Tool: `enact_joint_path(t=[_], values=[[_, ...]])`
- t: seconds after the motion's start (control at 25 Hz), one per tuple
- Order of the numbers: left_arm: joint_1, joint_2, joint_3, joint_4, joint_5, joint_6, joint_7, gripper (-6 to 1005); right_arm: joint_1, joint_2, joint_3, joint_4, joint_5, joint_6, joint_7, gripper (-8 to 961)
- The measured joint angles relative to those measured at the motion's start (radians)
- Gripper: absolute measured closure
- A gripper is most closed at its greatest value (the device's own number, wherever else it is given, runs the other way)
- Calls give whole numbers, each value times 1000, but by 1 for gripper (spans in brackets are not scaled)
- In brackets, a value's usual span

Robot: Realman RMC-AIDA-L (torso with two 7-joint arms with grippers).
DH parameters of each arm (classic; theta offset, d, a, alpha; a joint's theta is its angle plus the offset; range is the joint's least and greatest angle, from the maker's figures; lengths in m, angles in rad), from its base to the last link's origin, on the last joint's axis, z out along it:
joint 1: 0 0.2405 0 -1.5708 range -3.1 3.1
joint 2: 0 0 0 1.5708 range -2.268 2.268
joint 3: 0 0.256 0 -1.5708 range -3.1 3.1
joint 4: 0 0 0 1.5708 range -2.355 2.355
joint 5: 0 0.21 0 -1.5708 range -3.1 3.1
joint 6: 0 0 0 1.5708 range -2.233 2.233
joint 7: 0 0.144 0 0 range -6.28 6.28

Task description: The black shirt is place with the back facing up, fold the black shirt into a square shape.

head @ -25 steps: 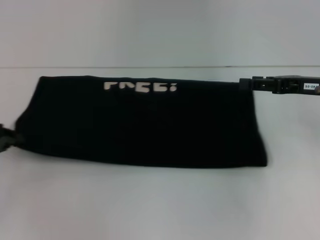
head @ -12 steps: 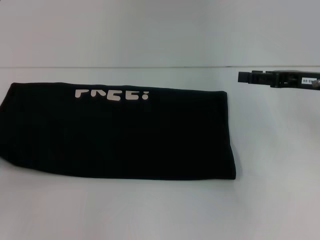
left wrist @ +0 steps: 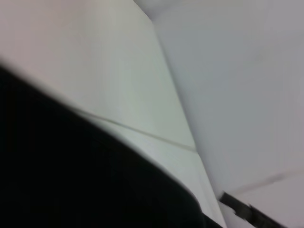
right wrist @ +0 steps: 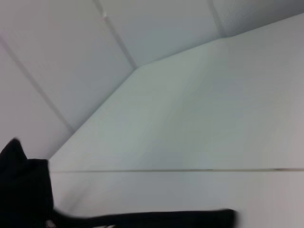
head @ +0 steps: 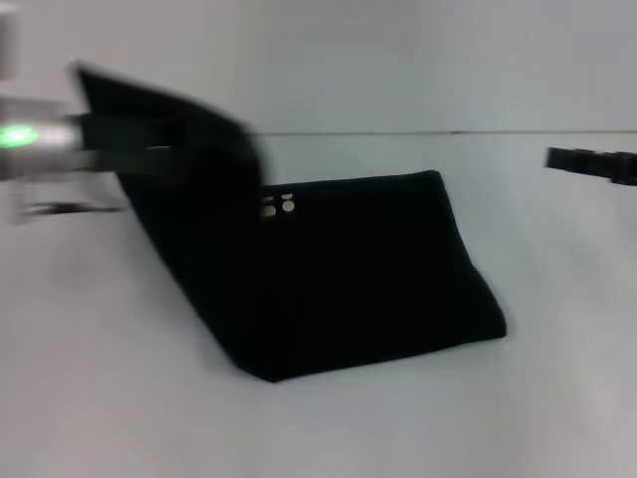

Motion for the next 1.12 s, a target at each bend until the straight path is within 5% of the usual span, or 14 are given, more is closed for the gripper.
enact_joint_path(t=[0.08, 0.12, 0.28, 0.36, 0.52, 0.68, 0.88, 1.12], values=[[-89, -49, 50, -40, -1, -64, 7, 873, -35, -12, 0, -16, 24, -4, 5, 276], [-140, -100, 70, -52, -1, -116, 10, 871, -56, -21, 1, -21, 38, -6, 5, 276], [-185, -206, 78, -68, -11, -245, 27, 863, -104, -53, 1, -28, 74, -23, -1, 276], [-191, -234, 77, -160, -84, -342, 105, 858, -113, -63, 0, -30, 76, -26, -1, 276], [-152, -236, 17, -448, -291, -510, 423, 849, -121, -74, -6, -37, 75, -28, -2, 276], [-90, -239, -85, -581, -339, -510, 635, 841, -116, -73, -16, -39, 67, -33, 2, 276], [-59, -239, -110, -603, -342, -411, 648, 830, -104, -68, -26, -38, 40, -28, 26, 276], [-5, -229, -131, -487, -347, -320, 612, 560, -95, -64, -30, -38, 22, -29, 60, 277]])
